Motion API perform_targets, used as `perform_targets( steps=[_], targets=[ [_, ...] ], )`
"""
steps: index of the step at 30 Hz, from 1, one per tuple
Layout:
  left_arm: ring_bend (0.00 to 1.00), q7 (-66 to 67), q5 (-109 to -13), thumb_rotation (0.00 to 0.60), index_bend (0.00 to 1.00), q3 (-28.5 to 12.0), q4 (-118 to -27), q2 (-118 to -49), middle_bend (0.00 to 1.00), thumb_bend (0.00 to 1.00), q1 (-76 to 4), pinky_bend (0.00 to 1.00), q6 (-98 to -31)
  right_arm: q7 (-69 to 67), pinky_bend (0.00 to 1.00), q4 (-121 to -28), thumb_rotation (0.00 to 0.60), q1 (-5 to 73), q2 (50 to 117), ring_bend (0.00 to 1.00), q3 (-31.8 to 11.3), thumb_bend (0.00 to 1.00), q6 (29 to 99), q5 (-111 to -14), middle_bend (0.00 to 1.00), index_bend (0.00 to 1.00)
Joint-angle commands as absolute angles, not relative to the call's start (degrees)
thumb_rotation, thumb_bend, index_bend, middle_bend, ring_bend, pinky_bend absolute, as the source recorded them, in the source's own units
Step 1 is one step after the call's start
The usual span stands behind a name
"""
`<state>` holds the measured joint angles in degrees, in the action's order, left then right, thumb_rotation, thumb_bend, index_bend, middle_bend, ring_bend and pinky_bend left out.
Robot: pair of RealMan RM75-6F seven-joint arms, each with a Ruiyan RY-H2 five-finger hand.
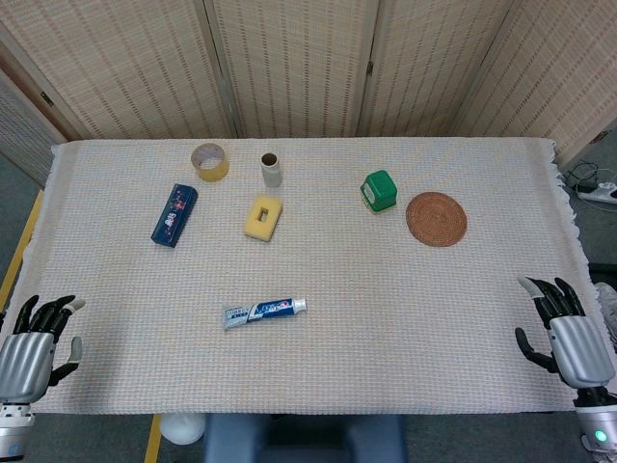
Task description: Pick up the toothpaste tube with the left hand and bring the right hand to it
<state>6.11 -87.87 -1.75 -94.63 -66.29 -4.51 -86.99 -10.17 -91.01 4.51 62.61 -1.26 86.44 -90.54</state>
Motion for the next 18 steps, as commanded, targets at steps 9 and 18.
perform_targets(
  steps=[9, 18],
  targets=[
    [0.20, 6.40, -88.34, 0.600, 0.23, -1.58, -94.76, -66.39, 0.19, 0.63, -4.70, 0.01, -86.81, -10.58, 0.02, -90.47, 0.600, 4.22, 62.75, 0.11, -1.17, 0.51, 86.70, -90.78, 0.15, 0.04],
    [0.20, 7.25, -91.32, 0.600, 0.23, -2.03, -94.91, -65.85, 0.19, 0.63, -7.49, 0.01, -84.85, -11.06, 0.02, -90.16, 0.600, 3.83, 62.59, 0.11, -1.32, 0.51, 87.66, -91.17, 0.15, 0.04]
  ],
)
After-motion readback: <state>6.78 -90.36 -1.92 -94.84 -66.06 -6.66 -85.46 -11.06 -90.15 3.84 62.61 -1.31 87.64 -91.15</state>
